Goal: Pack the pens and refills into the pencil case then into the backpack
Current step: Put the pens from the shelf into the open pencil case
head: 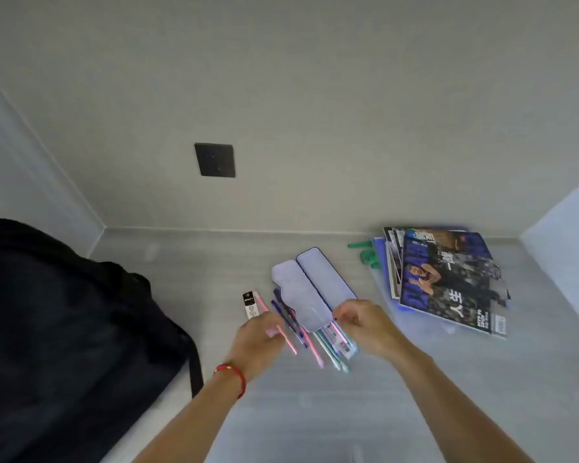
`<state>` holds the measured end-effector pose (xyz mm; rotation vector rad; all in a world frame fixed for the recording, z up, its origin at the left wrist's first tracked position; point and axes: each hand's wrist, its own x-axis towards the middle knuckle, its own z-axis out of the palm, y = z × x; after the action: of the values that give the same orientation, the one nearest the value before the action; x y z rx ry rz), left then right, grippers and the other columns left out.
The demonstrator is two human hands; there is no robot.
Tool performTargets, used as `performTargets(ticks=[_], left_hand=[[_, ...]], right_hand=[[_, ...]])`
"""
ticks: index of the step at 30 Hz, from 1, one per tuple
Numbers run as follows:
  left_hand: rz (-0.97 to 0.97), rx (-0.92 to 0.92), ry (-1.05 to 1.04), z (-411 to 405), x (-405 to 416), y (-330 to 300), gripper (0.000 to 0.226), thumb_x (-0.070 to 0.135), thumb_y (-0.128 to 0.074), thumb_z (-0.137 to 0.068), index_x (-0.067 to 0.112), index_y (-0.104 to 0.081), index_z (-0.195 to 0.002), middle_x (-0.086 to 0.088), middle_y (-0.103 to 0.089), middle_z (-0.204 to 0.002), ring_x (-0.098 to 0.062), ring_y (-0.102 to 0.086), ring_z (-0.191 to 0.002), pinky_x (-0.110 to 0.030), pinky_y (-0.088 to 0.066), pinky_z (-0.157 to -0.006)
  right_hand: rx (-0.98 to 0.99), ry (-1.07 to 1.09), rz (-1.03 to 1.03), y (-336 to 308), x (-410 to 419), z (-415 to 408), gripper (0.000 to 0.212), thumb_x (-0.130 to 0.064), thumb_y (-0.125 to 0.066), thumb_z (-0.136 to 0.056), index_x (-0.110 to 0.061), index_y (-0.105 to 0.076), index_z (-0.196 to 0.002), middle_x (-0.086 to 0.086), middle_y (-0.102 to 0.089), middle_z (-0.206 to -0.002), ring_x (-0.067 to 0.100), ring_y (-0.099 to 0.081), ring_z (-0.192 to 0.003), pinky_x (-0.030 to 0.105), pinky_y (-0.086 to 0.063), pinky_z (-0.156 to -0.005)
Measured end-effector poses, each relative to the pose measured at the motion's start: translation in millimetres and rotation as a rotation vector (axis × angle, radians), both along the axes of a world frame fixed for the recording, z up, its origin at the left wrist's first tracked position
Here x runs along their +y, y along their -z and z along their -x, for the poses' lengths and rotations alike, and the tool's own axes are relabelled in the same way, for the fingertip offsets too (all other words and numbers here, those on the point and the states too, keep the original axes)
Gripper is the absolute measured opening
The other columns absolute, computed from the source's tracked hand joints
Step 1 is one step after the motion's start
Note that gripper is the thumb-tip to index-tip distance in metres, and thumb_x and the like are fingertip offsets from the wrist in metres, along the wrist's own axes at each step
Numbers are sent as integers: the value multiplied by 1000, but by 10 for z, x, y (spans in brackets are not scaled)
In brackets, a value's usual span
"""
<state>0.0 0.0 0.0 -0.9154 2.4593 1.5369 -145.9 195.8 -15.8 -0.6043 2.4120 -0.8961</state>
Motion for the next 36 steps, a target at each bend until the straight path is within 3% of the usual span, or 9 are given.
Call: performTargets(ticks=[3, 7, 10, 15, 20, 23, 25, 29, 36], left_hand=[[-22, -81, -54, 61, 18, 317, 27, 14, -53, -85, 28, -67, -105, -3, -66, -112, -18, -60, -89, -22, -46, -65], [-90, -137, -39, 61, 288, 503, 31, 12, -52, -87, 24, -67, -111, 5, -60, -114, -14, -55, -96, -19, -42, -68], [-108, -137, -102, 99, 371, 555, 30, 12, -50, -87, 25, -69, -105, 3, -64, -113, -16, -59, -97, -16, -44, -62], [-120, -198, -226, 86, 563, 546, 27, 12, -53, -83, 28, -69, -96, 3, -68, -103, -23, -61, -87, -30, -53, -78], [-183, -221, -402, 56, 712, 498, 26, 8, -53, -84, 22, -71, -97, 1, -66, -97, -24, -63, -86, -40, -57, -84], [-421, -183, -559, 18, 808, 529, 21, 4, -57, -87, 13, -71, -99, -10, -65, -95, -24, -62, -80, -47, -57, -83], [-602, -90, -653, -10, 892, 528, 16, 9, -63, -91, 9, -69, -105, -16, -66, -102, -27, -65, -86, -47, -57, -85], [-770, 86, -773, -55, 1008, 504, 41, 31, -70, -89, 6, -60, -120, -19, -67, -114, -37, -68, -105, -50, -56, -91], [-754, 225, -852, -504, 726, 575, 21, -2, -47, -96, 0, -52, -116, -29, -65, -115, -45, -69, -96, -50, -57, -87]], right_hand=[[126, -25, -176, 370, -231, 27, 25, -5, -55, -89, -4, -72, -108, 9, -68, -112, 29, -66, -105, 36, -53, -90], [189, -180, -446, 704, -325, -22, 47, -13, -56, -87, -23, -56, -133, 4, -46, -141, 29, -41, -136, 45, -39, -108], [356, -177, -505, 780, -292, 128, 42, -3, -55, -85, -13, -49, -126, 6, -54, -131, 28, -45, -131, 43, -35, -104], [474, -262, -577, 895, -97, 354, 38, 7, -58, -79, -17, -61, -109, 4, -62, -113, 29, -53, -118, 45, -34, -105], [622, -403, -441, 1009, 121, 476, 29, 3, -73, -63, -22, -66, -75, 0, -58, -76, 28, -61, -81, 42, -43, -86], [627, -388, -266, 930, 166, 392, 35, 4, -76, -53, -20, -64, -76, 0, -56, -76, 28, -59, -75, 38, -43, -77], [621, -370, -133, 860, 180, 236, 27, -3, -77, -63, -19, -62, -78, 0, -56, -78, 28, -58, -76, 37, -40, -73], [639, -434, 41, 749, 173, -259, 18, -12, -78, -76, -20, -61, -77, -1, -55, -77, 24, -56, -77, 35, -42, -69], [712, -705, 205, 791, 31, -766, 15, -29, -60, -92, -20, -56, -81, -1, -54, -81, 22, -54, -80, 34, -40, -70]])
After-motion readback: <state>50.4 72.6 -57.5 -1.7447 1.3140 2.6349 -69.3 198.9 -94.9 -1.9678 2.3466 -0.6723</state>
